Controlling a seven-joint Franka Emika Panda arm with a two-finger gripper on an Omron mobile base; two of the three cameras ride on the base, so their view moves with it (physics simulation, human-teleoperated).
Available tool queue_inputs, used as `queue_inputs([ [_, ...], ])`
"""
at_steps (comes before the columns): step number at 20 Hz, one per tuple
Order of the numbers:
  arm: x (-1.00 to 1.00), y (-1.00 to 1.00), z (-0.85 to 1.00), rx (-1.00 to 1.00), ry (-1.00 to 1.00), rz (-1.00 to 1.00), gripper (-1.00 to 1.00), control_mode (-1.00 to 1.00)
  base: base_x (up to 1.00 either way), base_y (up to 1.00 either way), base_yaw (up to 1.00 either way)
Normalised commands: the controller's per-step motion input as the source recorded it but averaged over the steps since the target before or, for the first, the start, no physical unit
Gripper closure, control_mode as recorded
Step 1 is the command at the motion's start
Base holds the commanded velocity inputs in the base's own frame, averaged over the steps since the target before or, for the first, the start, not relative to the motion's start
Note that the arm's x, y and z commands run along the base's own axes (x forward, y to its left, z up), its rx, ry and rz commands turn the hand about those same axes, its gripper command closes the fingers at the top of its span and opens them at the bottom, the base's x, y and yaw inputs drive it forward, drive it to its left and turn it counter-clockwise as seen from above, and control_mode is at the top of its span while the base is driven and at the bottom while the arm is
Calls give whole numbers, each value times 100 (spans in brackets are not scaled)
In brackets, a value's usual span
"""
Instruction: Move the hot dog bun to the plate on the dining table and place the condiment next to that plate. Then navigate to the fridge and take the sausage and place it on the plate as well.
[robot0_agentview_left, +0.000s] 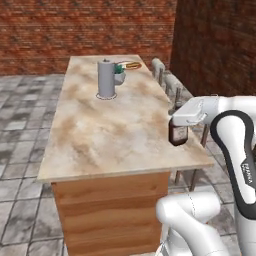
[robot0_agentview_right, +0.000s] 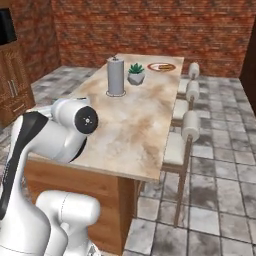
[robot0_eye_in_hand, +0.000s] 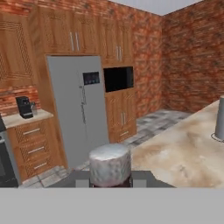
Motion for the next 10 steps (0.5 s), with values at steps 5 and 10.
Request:
queue_inputs([
  [5,0,0,0,0,0,0,100,100,3,-100,-4],
  [10,0,0,0,0,0,0,100,100,21,-100,16],
])
